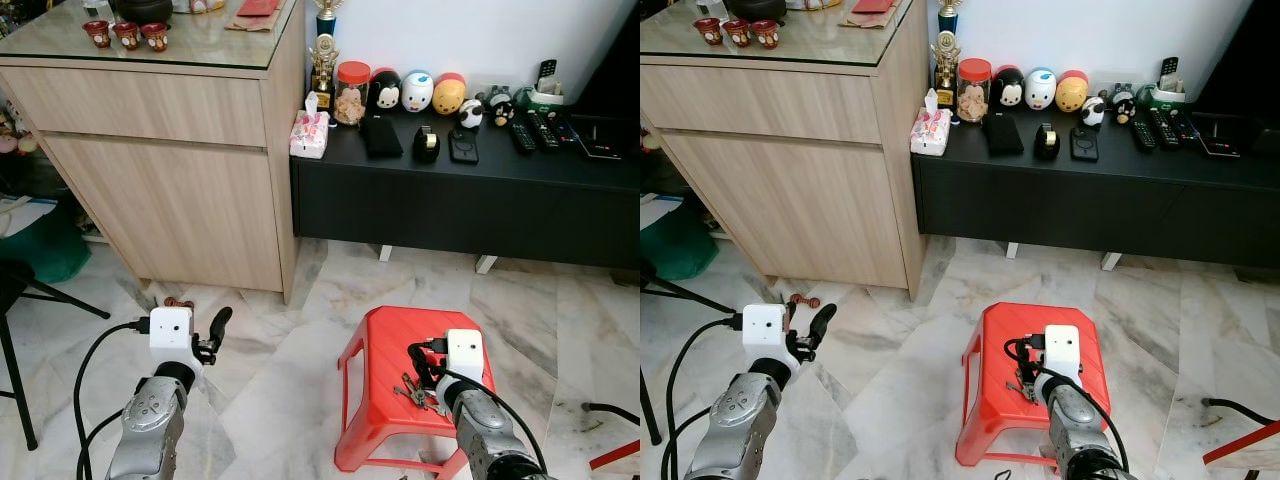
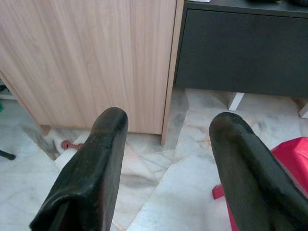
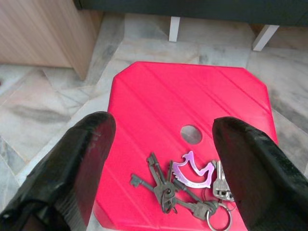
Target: Hang keys on a hook
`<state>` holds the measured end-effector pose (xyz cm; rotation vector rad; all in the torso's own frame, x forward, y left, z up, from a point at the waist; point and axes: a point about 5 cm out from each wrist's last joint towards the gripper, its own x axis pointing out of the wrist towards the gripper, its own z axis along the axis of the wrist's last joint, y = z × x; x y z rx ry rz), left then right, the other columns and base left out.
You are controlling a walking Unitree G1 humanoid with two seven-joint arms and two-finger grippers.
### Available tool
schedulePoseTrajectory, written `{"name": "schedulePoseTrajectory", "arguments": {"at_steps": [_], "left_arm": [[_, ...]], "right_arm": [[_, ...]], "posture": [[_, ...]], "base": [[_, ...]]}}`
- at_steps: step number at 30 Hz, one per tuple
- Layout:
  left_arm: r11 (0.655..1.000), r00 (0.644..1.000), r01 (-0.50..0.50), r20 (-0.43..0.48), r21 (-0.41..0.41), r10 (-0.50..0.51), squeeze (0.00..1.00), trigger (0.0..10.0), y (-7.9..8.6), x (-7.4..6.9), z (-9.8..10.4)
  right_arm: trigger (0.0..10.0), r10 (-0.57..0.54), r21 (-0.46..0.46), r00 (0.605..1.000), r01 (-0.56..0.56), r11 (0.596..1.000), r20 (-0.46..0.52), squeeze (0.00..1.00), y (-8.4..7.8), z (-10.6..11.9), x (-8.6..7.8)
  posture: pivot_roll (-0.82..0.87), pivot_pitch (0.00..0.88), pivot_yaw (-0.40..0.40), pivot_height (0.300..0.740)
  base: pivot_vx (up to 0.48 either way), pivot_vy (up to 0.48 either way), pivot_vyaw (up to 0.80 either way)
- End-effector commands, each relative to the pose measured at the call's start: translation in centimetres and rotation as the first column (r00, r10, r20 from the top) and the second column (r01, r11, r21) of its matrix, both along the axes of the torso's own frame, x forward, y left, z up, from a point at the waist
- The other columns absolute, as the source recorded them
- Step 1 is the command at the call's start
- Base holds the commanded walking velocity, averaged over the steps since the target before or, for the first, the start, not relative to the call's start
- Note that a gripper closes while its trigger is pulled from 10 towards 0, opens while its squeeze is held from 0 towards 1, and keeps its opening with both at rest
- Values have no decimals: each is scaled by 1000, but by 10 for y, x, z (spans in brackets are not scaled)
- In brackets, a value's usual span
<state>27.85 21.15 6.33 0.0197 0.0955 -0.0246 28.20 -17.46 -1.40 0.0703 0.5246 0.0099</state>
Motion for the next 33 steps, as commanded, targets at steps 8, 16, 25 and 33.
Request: {"name": "schedulePoseTrajectory", "arguments": {"at_steps": [8,16,25,33], "left_arm": [[1000,1000,-10,-22,2,10,0,10000,2,-3,-6],[1000,1000,-10,-24,2,10,0,10000,2,-4,-6],[1000,999,-9,-41,-6,8,0,10000,1,-6,-8],[1000,999,-6,-43,-4,6,0,10000,1,-6,-8]], "right_arm": [[10000,28,-1,999,-28,1000,-18,0,5,-2,0],[10000,45,4,999,-45,999,-14,0,6,-2,-1],[10000,32,5,999,-32,999,-7,0,5,-2,-2],[10000,34,7,999,-34,999,-13,0,6,-3,-2]], "posture": [[201,141,-55,680],[201,146,-55,635],[200,149,-54,630],[202,154,-51,630]], "base": [[0,0,0],[0,0,0],[0,0,0],[0,0,0]]}}
